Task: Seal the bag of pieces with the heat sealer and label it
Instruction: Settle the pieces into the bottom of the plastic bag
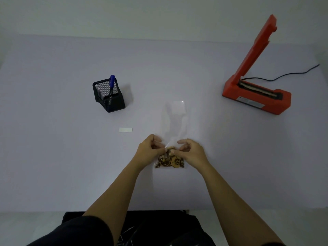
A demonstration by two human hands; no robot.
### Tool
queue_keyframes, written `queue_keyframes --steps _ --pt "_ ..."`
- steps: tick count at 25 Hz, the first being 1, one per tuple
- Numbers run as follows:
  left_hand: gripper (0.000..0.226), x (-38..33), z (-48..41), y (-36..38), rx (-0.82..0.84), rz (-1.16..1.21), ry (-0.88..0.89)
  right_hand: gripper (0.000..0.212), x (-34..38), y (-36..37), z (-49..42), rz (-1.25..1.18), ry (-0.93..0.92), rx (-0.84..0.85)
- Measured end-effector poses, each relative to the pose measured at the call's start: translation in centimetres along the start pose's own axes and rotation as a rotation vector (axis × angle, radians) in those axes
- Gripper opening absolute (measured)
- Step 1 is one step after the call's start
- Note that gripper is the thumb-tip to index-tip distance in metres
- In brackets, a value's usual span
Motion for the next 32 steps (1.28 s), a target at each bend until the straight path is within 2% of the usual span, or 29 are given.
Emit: queue_keyframes --steps 5,9,12,16,18,20,23,28,32 --pt "0.035 -0.3 -0.7 0.0 -0.011 -0.145 0.011 0.043 -0.3 -0.1 -0.8 0.066 0.050 -0.050" --pt "0.033 -0.6 -1.3 0.1 -0.006 -0.206 -0.027 0.041 -0.3 -0.4 -1.0 0.059 0.100 -0.054" --pt "0.037 -0.8 -1.3 0.4 -0.002 -0.157 -0.064 0.040 -0.3 -0.5 -1.3 0.076 0.109 -0.024" --pt "0.041 -0.6 -1.1 0.5 -0.021 -0.119 -0.078 0.028 -0.4 -0.5 -1.7 0.138 0.107 -0.025" --pt "0.037 -0.5 -1.1 0.3 -0.036 -0.122 -0.075 0.021 -0.7 -0.7 -1.6 0.124 0.117 -0.025" --pt "0.024 -0.5 -1.1 0.1 -0.026 -0.112 -0.074 0.010 -0.9 -1.0 -1.6 0.034 0.132 -0.021" --pt "0.013 -0.3 -1.1 -0.2 -0.004 -0.095 -0.071 0.006 -1.1 -1.3 -1.7 -0.030 0.122 0.001" --pt "0.008 -0.6 -1.0 0.1 -0.068 -0.163 -0.077 0.016 -0.8 -1.5 -1.5 0.066 -0.031 -0.077" --pt "0.007 -0.5 -0.8 -0.3 -0.062 -0.164 -0.052 0.009 -1.5 -1.8 -1.6 0.000 -0.014 -0.049"
Point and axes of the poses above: each hand's wrist, its own z-axis away from the middle knuckle, its own y-axis out of the palm, x = y × z, the point moved 6 cm from there along -z, towards the middle knuckle, and after that the axes turned 3 degrees about x, right-handed, at the moved point
